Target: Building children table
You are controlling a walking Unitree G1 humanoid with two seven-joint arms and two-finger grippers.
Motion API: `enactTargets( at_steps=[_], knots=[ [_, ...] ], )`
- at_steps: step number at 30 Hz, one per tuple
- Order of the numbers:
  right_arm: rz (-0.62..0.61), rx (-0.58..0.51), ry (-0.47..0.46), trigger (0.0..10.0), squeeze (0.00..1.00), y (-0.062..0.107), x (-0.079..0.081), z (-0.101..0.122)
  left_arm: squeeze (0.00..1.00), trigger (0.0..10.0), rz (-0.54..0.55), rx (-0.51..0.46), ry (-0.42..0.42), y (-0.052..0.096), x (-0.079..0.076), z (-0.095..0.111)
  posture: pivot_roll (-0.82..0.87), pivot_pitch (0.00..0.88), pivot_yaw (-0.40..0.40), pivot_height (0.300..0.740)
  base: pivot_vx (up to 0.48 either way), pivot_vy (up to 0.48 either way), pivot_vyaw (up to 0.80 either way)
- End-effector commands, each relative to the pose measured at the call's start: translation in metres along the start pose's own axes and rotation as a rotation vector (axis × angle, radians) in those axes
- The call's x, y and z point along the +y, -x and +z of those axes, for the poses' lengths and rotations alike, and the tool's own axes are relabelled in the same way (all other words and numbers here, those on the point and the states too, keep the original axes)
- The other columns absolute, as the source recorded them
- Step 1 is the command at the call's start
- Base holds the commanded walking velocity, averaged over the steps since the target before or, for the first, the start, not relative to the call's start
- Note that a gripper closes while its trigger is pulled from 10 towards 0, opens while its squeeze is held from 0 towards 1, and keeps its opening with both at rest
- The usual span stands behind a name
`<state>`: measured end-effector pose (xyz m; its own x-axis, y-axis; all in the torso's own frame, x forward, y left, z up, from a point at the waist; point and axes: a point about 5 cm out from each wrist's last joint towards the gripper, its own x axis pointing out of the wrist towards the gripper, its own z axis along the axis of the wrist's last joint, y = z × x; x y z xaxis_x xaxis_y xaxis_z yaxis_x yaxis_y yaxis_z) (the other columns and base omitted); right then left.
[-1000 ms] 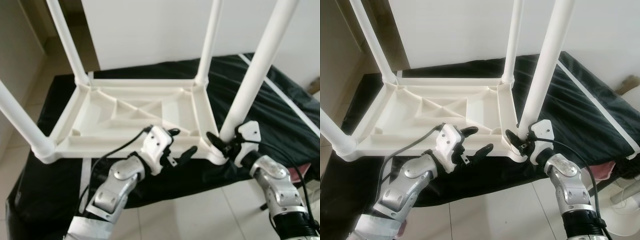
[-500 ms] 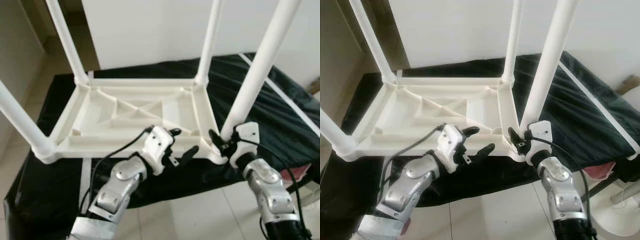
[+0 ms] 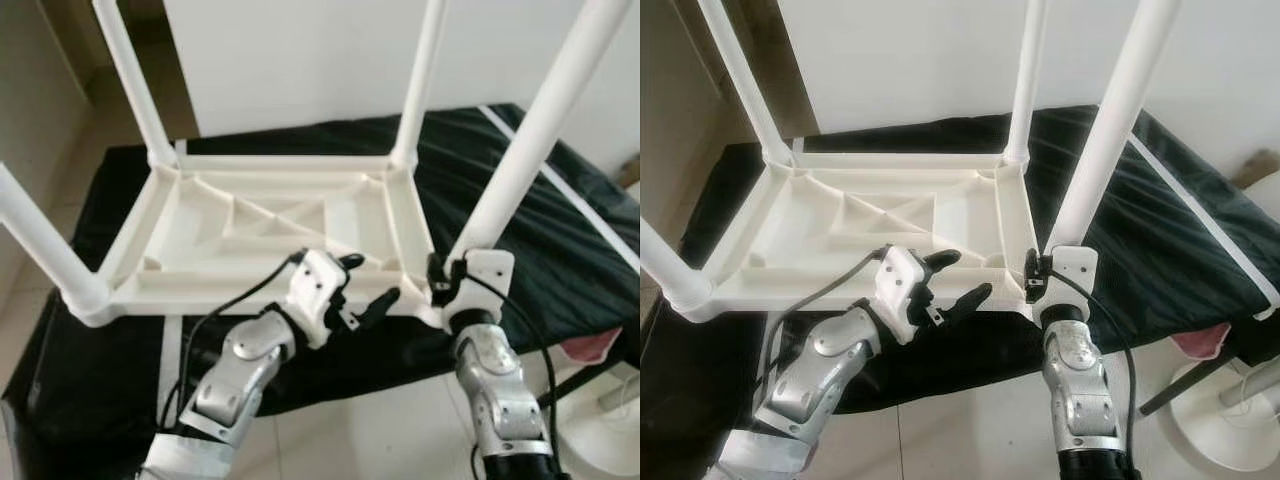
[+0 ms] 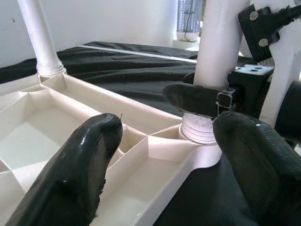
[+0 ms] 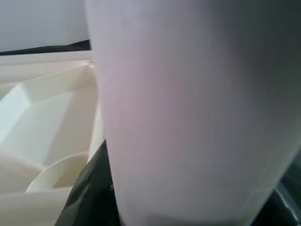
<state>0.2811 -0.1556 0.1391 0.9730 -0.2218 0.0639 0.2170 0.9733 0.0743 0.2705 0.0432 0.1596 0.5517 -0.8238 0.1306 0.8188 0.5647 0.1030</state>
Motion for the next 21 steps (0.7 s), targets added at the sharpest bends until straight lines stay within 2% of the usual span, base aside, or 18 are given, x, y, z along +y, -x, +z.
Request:
enactTargets(
  at_steps=[1,13,14,15,16,21],
  knots=[
    [-0.078,0.086,-0.013,10.0,0.0,0.003,-0.001,-0.014,0.0,10.0,-0.053,0.009,0.016,0.001,-0.002,-0.001,-0.04,0.026,-0.025,0.74,0.0,0.0,0.0],
    [-0.071,0.08,-0.022,10.0,0.0,0.007,0.01,-0.013,0.0,10.0,-0.082,0.0,0.037,0.002,-0.005,0.0,-0.04,0.021,-0.025,0.74,0.0,0.0,0.0],
    [-0.068,0.074,-0.027,10.0,0.93,0.007,0.011,-0.012,0.0,10.0,-0.085,0.001,0.039,0.002,-0.005,0.0,-0.04,0.021,-0.023,0.74,0.0,0.0,0.0],
    [-0.065,0.071,-0.031,10.0,0.93,0.007,0.012,-0.012,0.0,10.0,-0.088,0.001,0.04,0.002,-0.005,0.0,-0.04,0.021,-0.023,0.74,0.0,0.0,0.0],
    [-0.062,0.063,-0.034,10.0,1.0,0.008,0.012,-0.01,0.0,10.0,-0.09,0.002,0.039,0.002,-0.006,0.0,-0.04,0.022,-0.023,0.74,0.0,0.0,0.0],
    [-0.036,0.038,-0.029,10.0,1.0,0.008,0.007,-0.006,0.0,10.0,-0.101,0.006,0.043,0.003,-0.008,0.0,-0.04,0.022,-0.018,0.74,0.0,0.0,0.0]
  ],
)
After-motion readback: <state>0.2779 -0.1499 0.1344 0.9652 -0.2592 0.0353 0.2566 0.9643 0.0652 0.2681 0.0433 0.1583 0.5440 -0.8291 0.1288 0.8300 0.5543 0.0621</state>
